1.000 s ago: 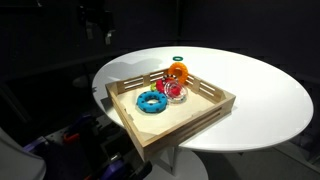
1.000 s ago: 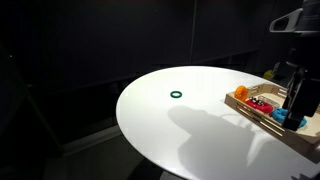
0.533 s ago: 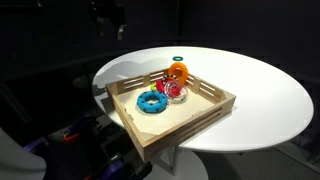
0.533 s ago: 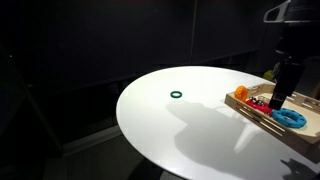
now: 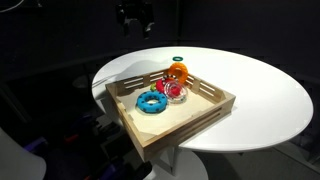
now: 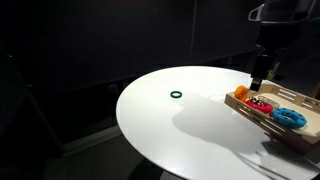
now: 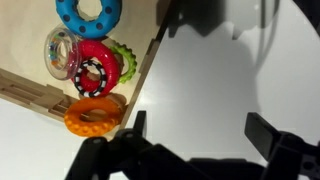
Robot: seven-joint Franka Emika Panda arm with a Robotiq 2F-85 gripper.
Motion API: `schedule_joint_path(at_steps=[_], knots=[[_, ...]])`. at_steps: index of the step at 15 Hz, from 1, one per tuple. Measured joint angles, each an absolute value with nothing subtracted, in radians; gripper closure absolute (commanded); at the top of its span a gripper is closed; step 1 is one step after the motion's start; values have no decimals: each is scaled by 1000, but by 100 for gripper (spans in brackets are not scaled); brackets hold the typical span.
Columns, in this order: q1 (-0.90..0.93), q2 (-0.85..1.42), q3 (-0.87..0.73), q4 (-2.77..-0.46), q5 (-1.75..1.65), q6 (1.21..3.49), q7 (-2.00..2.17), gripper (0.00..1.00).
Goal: Put the orange object on top of the table
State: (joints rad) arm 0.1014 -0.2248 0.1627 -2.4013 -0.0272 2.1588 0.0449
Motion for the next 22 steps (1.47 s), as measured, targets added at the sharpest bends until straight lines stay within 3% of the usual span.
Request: schedule_joint_path(at_steps=[9, 22], knots=[[71, -82, 84, -2385, -209, 2364, -89, 0], [60, -60, 63, -2396, -343, 2501, -122, 0]])
